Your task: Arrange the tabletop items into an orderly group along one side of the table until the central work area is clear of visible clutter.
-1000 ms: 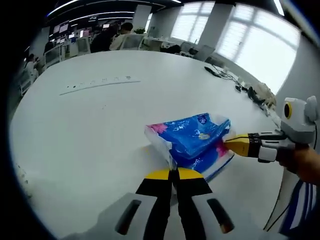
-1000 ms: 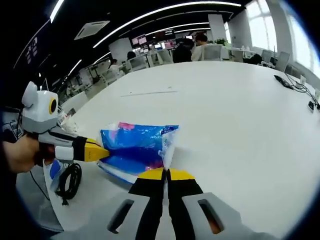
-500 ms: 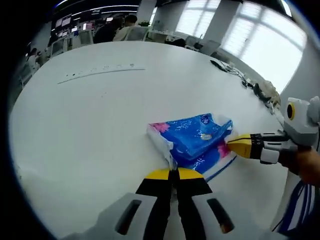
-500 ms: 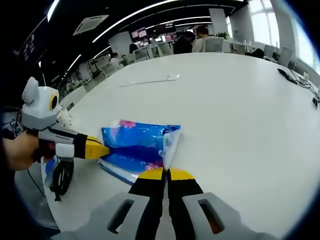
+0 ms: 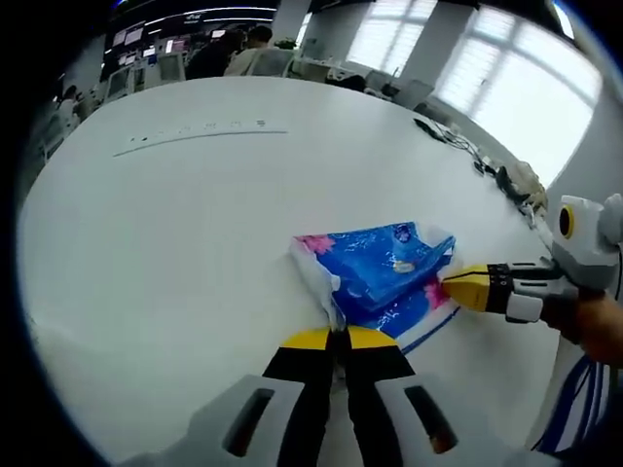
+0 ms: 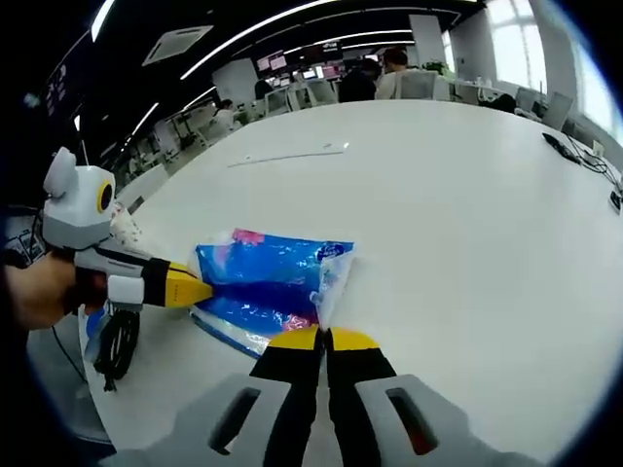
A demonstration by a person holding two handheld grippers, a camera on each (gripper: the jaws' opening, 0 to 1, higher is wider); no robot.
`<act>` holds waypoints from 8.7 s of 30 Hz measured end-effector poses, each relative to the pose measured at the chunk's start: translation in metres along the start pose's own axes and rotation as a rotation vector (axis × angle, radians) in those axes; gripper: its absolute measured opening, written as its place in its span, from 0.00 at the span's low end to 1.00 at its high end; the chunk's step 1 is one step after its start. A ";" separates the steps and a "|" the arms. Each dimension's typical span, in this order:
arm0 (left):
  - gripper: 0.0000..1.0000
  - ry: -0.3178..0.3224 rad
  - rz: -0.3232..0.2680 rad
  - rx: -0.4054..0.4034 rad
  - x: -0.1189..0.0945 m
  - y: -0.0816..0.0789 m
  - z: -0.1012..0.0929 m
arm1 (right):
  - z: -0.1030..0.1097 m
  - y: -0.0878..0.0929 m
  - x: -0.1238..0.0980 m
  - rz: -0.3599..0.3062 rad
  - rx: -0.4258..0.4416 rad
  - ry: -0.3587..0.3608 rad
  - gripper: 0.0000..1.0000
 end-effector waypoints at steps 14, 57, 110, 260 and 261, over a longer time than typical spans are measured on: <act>0.70 -0.021 -0.064 0.004 -0.010 -0.007 -0.004 | 0.012 0.000 -0.004 -0.053 -0.057 0.023 0.42; 0.93 -0.006 -0.286 0.014 -0.166 0.025 0.082 | 0.119 -0.014 -0.050 -0.240 -0.083 0.041 0.77; 0.84 -0.140 -0.252 -0.144 -0.264 0.114 0.194 | 0.272 0.010 -0.011 -0.146 -0.134 -0.250 0.68; 0.00 -0.250 -0.030 0.045 -0.119 0.004 0.201 | 0.162 -0.047 0.082 -0.015 -0.034 -0.032 0.00; 0.00 -0.250 -0.030 0.035 -0.118 0.004 0.202 | 0.162 -0.047 0.082 -0.012 -0.043 -0.032 0.00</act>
Point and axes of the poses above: the point that each gripper's makers call its tool centre point, and the gripper's own axes: x roughly forward along the fingers, z roughly to its left, y roughly out of its underside, the point moved 8 cm from there along -x, roughly backward along the fingers, and after that the axes turned 3 degrees about -x, right-handed, at the moved point
